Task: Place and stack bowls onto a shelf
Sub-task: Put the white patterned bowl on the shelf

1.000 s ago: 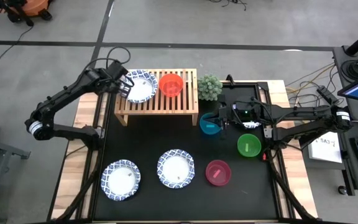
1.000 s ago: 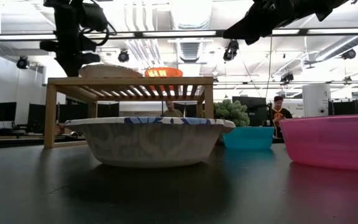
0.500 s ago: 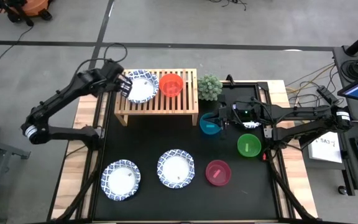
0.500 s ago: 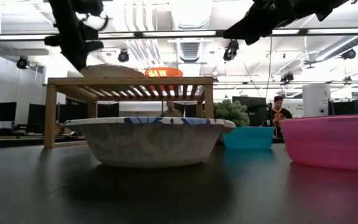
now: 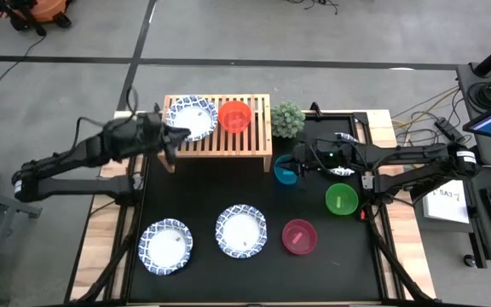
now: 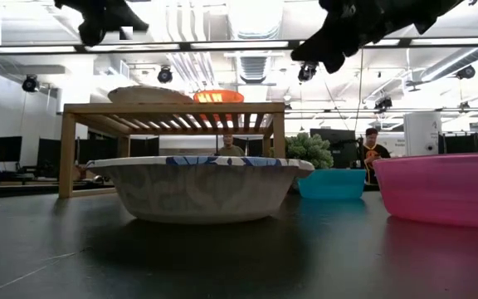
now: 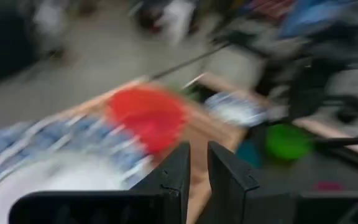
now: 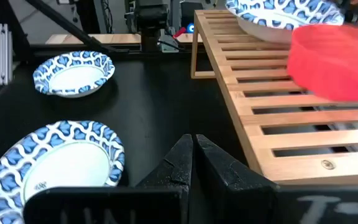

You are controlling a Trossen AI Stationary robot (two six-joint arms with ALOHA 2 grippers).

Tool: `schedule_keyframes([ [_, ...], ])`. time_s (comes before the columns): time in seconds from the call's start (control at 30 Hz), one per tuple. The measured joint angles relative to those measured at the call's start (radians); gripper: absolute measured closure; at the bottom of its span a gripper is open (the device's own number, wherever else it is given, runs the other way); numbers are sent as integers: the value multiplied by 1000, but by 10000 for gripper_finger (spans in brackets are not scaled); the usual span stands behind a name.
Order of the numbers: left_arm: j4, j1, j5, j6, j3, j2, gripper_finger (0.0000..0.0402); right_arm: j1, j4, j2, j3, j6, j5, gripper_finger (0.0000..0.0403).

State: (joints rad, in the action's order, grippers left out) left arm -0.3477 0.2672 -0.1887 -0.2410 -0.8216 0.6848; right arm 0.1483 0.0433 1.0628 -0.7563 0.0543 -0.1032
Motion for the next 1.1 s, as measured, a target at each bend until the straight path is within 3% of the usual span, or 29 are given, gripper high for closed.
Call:
schedule_keyframes([
  [0.1, 152, -125, -1, 90, 84, -51, 365, 0, -1, 35, 0, -41, 0, 394],
  [0.23, 228, -238, -2, 154, 164, -81, 365, -7, 0, 92, 0, -113, 1, 394],
  [0.33, 220, -272, -6, 182, 199, -84, 365, -20, -1, 140, 0, -160, 0, 394],
  [0.47, 66, -271, -53, 182, 176, -84, 365, -40, -1, 193, 0, -203, 0, 394],
  [0.57, -84, -271, -275, 148, 99, -72, 365, -52, -5, 215, 0, -219, -1, 394],
  [0.7, -370, -266, -721, 15, -21, -25, 365, -57, 0, 219, 0, -214, -1, 394],
  [0.77, -529, -250, -802, -80, -77, 3, 365, -57, -1, 217, 0, -206, 1, 394],
  [0.87, -694, -198, -845, -199, -128, 41, 365, -57, -1, 211, 0, -189, 11, 394],
  [0.97, -718, -112, -866, -215, -136, 64, 365, -57, 0, 207, 0, -171, 25, 394],
  [1.1, -642, 56, -730, -137, -134, 104, 365, -57, 0, 207, 0, -167, 25, 394],
])
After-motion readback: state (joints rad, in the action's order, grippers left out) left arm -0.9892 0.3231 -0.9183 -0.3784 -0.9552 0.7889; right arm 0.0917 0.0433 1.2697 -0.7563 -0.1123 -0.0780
